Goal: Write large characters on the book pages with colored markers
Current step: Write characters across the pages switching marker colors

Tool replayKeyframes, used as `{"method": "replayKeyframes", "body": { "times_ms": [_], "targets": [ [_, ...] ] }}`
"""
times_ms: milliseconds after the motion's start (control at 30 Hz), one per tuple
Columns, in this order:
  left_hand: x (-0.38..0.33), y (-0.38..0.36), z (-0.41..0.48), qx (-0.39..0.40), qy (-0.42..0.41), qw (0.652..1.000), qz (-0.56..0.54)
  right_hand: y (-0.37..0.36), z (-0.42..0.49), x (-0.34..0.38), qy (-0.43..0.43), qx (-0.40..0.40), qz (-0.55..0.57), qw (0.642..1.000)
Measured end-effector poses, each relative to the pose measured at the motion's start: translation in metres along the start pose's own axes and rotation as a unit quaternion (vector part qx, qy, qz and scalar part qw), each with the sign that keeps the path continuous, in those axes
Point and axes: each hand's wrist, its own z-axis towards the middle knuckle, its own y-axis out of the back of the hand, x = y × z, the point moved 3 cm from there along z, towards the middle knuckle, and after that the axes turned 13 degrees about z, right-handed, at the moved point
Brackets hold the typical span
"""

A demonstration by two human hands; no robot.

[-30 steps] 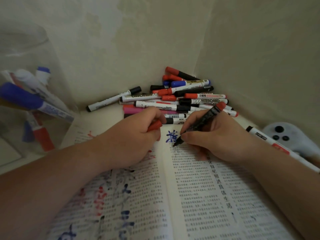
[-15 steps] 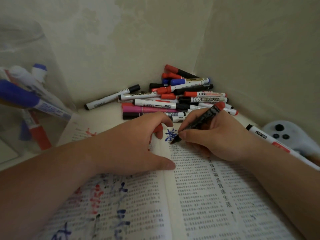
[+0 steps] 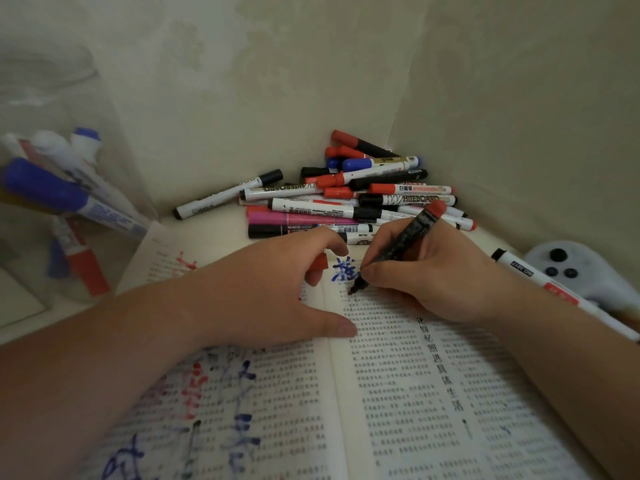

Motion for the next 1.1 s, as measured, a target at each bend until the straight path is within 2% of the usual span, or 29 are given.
{"method": "replayKeyframes", "body": {
  "times_ms": [233,333,433,533,633,800,933,1100],
  "targets": [
    [0.001,-0.003,0.0,-0.012,-0.001,1.0,0.01,0.001,0.002,-0.002,0.006,-0.007,-0.009,1.0],
    [0.002,-0.005,0.0,-0.031,-0.007,0.999,-0.019,0.0,0.001,-0.003,0.027,-0.001,0.023,0.999],
    [0.004,-0.004,-0.002,-0.071,-0.015,0.992,-0.108,0.003,0.002,-0.004,0.041,-0.025,0.109,0.993],
    [0.003,-0.001,-0.002,-0.12,-0.022,0.984,-0.13,0.009,0.004,-0.004,0.04,-0.029,0.286,0.957],
    [-0.001,0.002,-0.003,-0.145,-0.027,0.977,-0.157,0.012,0.003,0.004,0.083,-0.03,0.343,0.935],
    [-0.006,0.0,-0.003,-0.099,-0.044,0.98,-0.168,0.015,-0.004,0.012,0.177,0.003,0.324,0.93],
    [-0.01,-0.002,-0.004,-0.081,-0.067,0.98,-0.169,0.012,-0.007,0.012,0.192,0.004,0.287,0.938],
    [-0.016,-0.003,-0.005,-0.078,-0.083,0.98,-0.165,0.005,-0.011,0.015,0.197,0.015,0.188,0.962]
  ]
}}
